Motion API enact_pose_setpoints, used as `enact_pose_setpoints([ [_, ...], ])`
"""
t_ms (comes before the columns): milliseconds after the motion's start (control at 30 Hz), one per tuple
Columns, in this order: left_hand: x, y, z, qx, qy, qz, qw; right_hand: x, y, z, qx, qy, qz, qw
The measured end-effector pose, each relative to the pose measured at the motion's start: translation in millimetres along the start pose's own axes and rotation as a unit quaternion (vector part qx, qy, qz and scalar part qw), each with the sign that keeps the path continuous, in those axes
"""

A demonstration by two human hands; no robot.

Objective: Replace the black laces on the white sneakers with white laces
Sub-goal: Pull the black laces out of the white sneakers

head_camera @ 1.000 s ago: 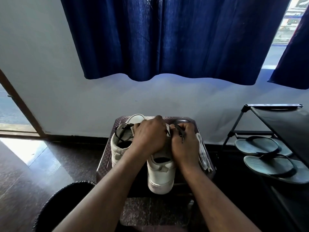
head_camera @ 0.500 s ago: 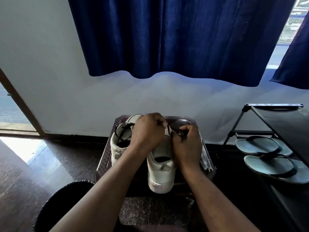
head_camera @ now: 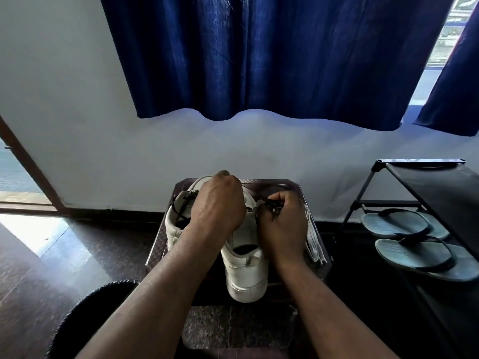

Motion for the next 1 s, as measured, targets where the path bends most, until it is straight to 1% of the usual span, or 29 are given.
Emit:
enact_pose_setpoints([
  [67, -5.6, -0.5, 1.4, -0.018, 0.004, -0.109, 0.994, -1.0, 1.2, -0.3, -0.008, -0.004, -0.007, 1.000],
  [100, -10.3, 0.6, 3.3, -0.049, 0.019, -0.191, 0.980, -1.1, 1.4, -0.7, -0.012, -0.008, -0.011, 1.000],
  [133, -15.3, 2.6, 5.0, -0.091, 0.045, -0.300, 0.948, -1.4, 1.9, -1.4, -0.016, -0.011, -0.012, 1.000],
  [167, -20.5, 4.6, 5.6, -0.136, 0.071, -0.410, 0.899, -1.4, 2.2, -1.8, -0.021, -0.015, -0.013, 1.000],
  [200, -23.8, 7.9, 6.7, -0.165, 0.085, -0.483, 0.856, -1.7, 2.5, -2.2, -0.024, -0.018, -0.013, 0.999],
  [233, -29.9, 10.4, 7.9, -0.163, 0.091, -0.494, 0.849, -2.2, 2.8, -2.4, -0.026, -0.022, -0.012, 0.999],
  [267, -35.1, 13.2, 9.9, -0.143, 0.092, -0.452, 0.876, -2.5, 2.9, -2.1, -0.026, -0.023, -0.011, 0.999],
  [333, -38.5, 18.3, 13.2, -0.082, 0.090, -0.270, 0.955, -2.4, 2.5, -1.7, -0.023, -0.019, -0.011, 0.999],
  [367, -36.3, 21.1, 13.0, -0.065, 0.100, -0.178, 0.977, -1.9, 2.1, -1.9, -0.022, -0.015, -0.014, 1.000],
  [433, -28.6, 25.2, 13.5, -0.051, 0.113, -0.064, 0.990, -0.7, 2.1, -2.4, -0.021, -0.012, -0.013, 1.000],
  [500, -24.7, 23.0, 10.6, -0.031, 0.097, -0.013, 0.995, 0.0, 2.6, -2.6, -0.019, -0.010, -0.010, 1.000],
  [533, -25.0, 20.2, 9.5, -0.020, 0.085, -0.014, 0.996, -0.1, 2.8, -2.7, -0.019, -0.010, -0.010, 1.000],
  [567, -27.6, 17.9, 10.1, -0.018, 0.068, -0.053, 0.996, -0.3, 2.8, -2.5, -0.020, -0.011, -0.012, 1.000],
  [600, -33.6, 15.8, 10.6, -0.025, 0.051, -0.129, 0.990, -0.8, 2.7, -2.4, -0.022, -0.014, -0.014, 1.000],
  [633, -40.6, 15.3, 11.0, -0.043, 0.047, -0.240, 0.969, -1.5, 2.9, -2.3, -0.025, -0.018, -0.015, 0.999],
  [667, -48.4, 15.2, 11.0, -0.065, 0.058, -0.392, 0.916, -1.7, 3.2, -2.1, -0.028, -0.021, -0.015, 0.999],
  [700, -55.0, 16.2, 11.1, -0.087, 0.078, -0.549, 0.828, -1.8, 3.6, -2.3, -0.030, -0.023, -0.016, 0.999],
  [733, -59.8, 17.6, 9.9, -0.106, 0.099, -0.659, 0.738, -1.8, 3.9, -2.3, -0.029, -0.024, -0.016, 0.999],
  [767, -61.4, 20.5, 9.6, -0.125, 0.109, -0.708, 0.687, -1.8, 3.6, -2.2, -0.026, -0.022, -0.016, 0.999],
  [800, -60.5, 23.1, 9.2, -0.143, 0.106, -0.707, 0.684, -1.6, 3.2, -2.0, -0.023, -0.019, -0.016, 0.999],
  [833, -56.2, 26.5, 10.5, -0.161, 0.091, -0.659, 0.729, -1.3, 2.5, -1.6, -0.018, -0.015, -0.014, 1.000],
  [900, -44.4, 31.2, 12.8, -0.173, 0.056, -0.469, 0.864, 0.0, 1.4, -1.2, -0.012, -0.006, -0.009, 1.000],
  [933, -38.6, 29.5, 12.1, -0.154, 0.044, -0.373, 0.914, 0.8, 1.2, -1.4, -0.013, -0.004, -0.009, 1.000],
  [967, -32.9, 25.8, 10.8, -0.125, 0.041, -0.295, 0.946, 1.5, 1.2, -1.4, -0.015, -0.005, -0.010, 1.000],
  [1000, -28.0, 20.6, 7.8, -0.093, 0.048, -0.239, 0.965, 2.1, 1.1, -1.6, -0.015, -0.006, -0.009, 1.000],
])
Point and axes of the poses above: each hand's wrist, its own z-axis towards the middle knuckle, its own x-axis out of the palm, y = z × x, the point moved 4 cm from there along z, towards the middle knuckle, and after that the axes turned 11 degrees about -x, right-handed, at the moved point
